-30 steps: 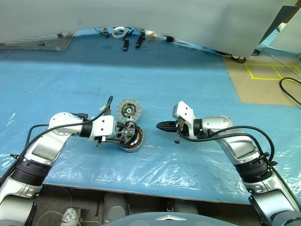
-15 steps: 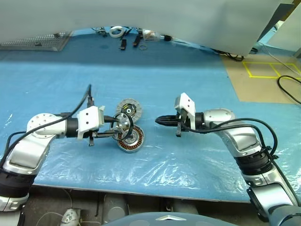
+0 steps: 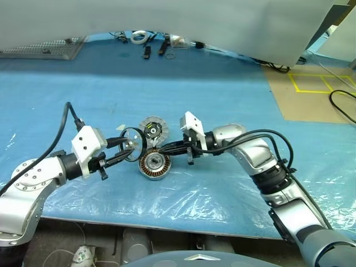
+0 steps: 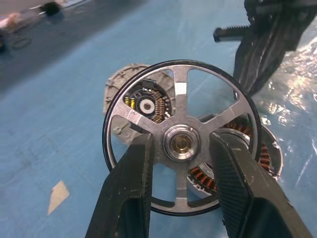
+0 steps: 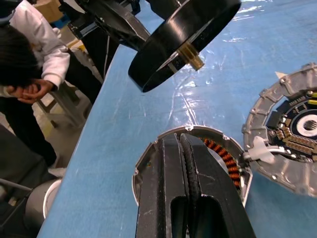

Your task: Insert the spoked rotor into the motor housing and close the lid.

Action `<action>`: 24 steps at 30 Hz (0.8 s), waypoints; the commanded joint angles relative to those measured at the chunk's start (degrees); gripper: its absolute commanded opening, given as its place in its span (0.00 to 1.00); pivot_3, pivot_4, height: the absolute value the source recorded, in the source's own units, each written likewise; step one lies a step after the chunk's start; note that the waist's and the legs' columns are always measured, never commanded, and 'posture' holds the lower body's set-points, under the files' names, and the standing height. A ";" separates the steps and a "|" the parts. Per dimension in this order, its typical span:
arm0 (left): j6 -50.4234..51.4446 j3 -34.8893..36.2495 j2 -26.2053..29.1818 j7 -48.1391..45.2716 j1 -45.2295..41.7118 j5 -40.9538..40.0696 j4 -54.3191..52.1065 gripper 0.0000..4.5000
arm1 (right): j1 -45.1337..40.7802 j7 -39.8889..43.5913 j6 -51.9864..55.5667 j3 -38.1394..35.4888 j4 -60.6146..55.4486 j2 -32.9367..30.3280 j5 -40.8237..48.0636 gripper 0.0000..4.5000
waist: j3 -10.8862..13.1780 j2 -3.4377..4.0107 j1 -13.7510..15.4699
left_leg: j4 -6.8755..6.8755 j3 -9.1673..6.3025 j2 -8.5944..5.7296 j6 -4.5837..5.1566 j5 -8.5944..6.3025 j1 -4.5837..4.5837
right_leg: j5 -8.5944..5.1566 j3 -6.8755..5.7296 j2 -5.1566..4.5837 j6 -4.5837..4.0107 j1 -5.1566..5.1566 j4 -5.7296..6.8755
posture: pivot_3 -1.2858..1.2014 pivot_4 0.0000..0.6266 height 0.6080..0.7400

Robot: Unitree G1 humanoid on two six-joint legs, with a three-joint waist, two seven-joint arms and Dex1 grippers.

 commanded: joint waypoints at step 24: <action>0.77 4.21 1.66 2.08 3.94 -3.53 -4.36 0.38 | -2.59 0.15 -8.21 3.72 12.51 8.69 -8.50 0.00 | 0.00 -0.03 -1.27 | 0.00 0.00 0.02 0.00 0.00 -0.02 | -0.01 0.00 0.01 -0.02 -0.05 0.00 | 0.52 0.24 1.00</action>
